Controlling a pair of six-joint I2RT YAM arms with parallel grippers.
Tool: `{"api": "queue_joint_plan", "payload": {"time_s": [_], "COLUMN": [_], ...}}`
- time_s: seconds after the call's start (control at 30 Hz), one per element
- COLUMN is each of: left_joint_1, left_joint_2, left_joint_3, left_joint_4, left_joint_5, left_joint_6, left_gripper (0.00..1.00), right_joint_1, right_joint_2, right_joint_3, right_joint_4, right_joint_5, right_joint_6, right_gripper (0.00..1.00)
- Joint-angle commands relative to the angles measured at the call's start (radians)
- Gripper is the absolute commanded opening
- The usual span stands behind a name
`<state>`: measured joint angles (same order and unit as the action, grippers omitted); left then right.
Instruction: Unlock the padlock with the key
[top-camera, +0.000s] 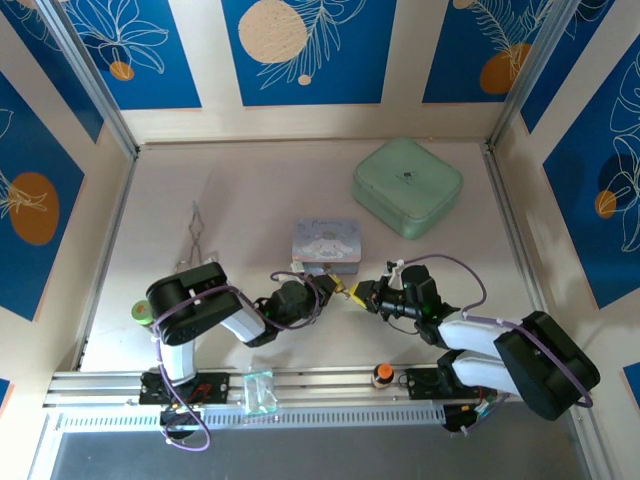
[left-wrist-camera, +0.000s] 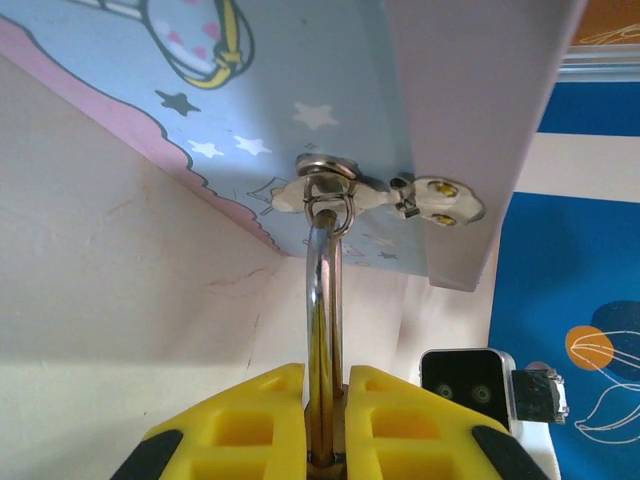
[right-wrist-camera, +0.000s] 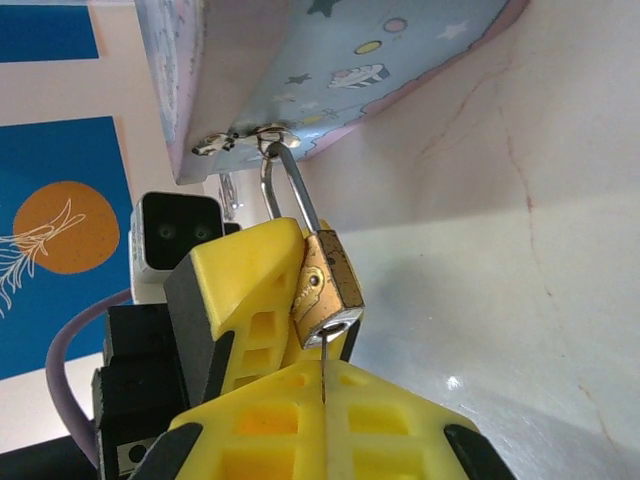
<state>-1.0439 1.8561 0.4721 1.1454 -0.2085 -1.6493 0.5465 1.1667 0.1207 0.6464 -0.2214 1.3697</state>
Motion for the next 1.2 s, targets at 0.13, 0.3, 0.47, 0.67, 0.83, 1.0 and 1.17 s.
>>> {"api": "queue_joint_plan", "payload": {"time_s": [0.13,0.3,0.47,0.67,0.83,1.0,1.17], "left_joint_1": [-0.025,-0.033,-0.037,-0.042,-0.045,-0.048,-0.051], "left_joint_2": [0.006,0.003,0.025,0.028,0.029,0.026,0.035], "left_joint_3": [0.016,0.010,0.011,0.005,0.008,-0.005,0.002], "left_joint_4": [0.051,0.066,0.114,0.145,0.155,0.167,0.191], "left_joint_5": [0.010,-0.006,-0.006,-0.015,-0.011,-0.015,-0.003], "left_joint_6": [-0.019,-0.029,-0.051,-0.065,-0.072,-0.077,-0.082], "left_gripper": [0.00,0.00,0.00,0.00,0.00,0.00,0.00], "right_joint_1": [0.012,0.024,0.052,0.069,0.085,0.063,0.046], "right_joint_2": [0.012,0.057,0.098,0.108,0.097,0.072,0.077], "right_joint_3": [0.002,-0.004,0.008,-0.009,-0.008,-0.015,-0.011], "right_joint_4": [-0.003,0.060,0.114,0.134,0.129,0.090,0.085], "right_joint_5": [0.031,0.048,0.064,0.114,0.153,0.149,0.125], "right_joint_6": [-0.009,0.006,0.015,0.035,0.044,0.033,0.017], "right_gripper": [0.00,0.00,0.00,0.00,0.00,0.00,0.00]}}
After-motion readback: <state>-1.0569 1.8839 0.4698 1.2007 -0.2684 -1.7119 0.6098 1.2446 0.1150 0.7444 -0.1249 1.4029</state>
